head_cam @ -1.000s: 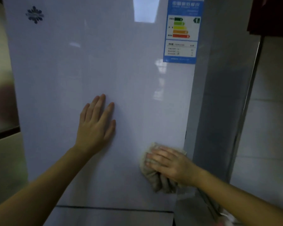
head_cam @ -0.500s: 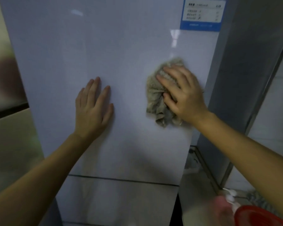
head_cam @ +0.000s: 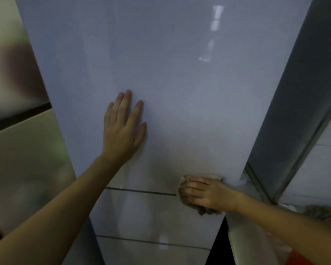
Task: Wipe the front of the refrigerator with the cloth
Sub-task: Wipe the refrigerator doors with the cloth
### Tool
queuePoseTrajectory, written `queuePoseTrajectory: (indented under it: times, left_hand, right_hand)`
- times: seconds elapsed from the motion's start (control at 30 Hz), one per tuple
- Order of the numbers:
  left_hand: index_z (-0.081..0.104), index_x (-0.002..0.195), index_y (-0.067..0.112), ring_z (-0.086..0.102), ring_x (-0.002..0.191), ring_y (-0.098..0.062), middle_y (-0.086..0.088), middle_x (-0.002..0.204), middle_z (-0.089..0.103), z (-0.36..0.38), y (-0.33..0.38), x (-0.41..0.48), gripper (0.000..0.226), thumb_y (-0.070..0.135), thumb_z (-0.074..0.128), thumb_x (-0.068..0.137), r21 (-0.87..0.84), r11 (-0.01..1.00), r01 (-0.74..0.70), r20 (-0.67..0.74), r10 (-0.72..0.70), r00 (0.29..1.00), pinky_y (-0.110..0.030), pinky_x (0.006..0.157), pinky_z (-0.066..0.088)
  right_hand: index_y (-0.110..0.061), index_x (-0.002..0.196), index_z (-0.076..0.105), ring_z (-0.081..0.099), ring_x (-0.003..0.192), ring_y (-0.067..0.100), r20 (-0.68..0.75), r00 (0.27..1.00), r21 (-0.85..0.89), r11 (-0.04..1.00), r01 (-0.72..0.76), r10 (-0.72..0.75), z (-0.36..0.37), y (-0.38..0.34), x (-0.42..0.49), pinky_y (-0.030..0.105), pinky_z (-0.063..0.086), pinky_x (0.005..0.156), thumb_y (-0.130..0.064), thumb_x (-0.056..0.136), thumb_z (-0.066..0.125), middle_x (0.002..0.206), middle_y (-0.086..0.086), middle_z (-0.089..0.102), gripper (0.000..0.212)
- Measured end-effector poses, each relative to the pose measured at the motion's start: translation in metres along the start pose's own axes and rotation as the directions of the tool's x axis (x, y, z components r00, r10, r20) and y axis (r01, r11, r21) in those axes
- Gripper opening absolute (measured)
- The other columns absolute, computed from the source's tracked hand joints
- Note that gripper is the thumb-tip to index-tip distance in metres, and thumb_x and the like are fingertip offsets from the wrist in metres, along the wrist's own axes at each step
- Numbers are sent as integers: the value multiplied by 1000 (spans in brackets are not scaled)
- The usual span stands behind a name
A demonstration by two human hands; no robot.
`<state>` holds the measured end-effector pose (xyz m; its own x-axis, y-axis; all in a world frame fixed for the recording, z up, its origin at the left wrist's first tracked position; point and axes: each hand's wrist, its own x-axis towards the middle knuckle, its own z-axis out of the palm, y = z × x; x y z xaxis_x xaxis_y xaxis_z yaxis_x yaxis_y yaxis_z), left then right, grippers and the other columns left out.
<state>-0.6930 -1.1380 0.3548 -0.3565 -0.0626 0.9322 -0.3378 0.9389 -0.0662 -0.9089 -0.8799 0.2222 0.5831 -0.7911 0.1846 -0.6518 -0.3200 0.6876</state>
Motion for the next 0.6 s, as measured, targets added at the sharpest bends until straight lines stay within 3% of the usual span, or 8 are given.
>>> queuePoseTrajectory:
  times: [0.23, 0.37, 0.47, 0.6]
  left_hand:
    - [50, 148, 8, 34, 150, -39, -21, 162, 34, -11, 15, -54, 50, 31, 49, 103, -137, 987, 85, 150, -64, 987, -49, 116, 34]
    - [50, 147, 15, 38, 147, -31, -10, 162, 38, -22, 30, -104, 50, 38, 42, 103, -244, 934, 262, 363, -162, 917, -43, 113, 36]
    - [50, 147, 20, 41, 144, -25, -3, 160, 40, -29, 37, -141, 52, 44, 37, 104, -293, 870, 396, 534, -195, 823, -34, 113, 31]
    - [50, 148, 21, 45, 141, -22, 0, 156, 47, -34, 35, -187, 58, 50, 33, 102, -309, 791, 528, 725, -163, 669, -32, 113, 33]
  right_hand:
    - [-29, 122, 70, 55, 123, 18, -16, 958, 92, 954, -284, 287, -4, -25, 9, 34, 38, 107, -22, 105, 48, 135, -6, 66, 29]
    - [-18, 122, 74, 52, 119, 21, 41, 818, 298, 774, -558, 574, -12, -53, 25, 36, 40, 102, -21, 100, 49, 127, 0, 70, 33]
    - [-11, 120, 73, 53, 116, 23, 94, 596, 438, 504, -744, 797, -23, -76, 40, 35, 43, 104, -9, 97, 53, 124, 6, 69, 31]
    - [-8, 118, 72, 56, 114, 23, 205, 147, 521, 19, -854, 968, -34, -132, 55, 34, 47, 101, 13, 89, 57, 120, 6, 66, 39]
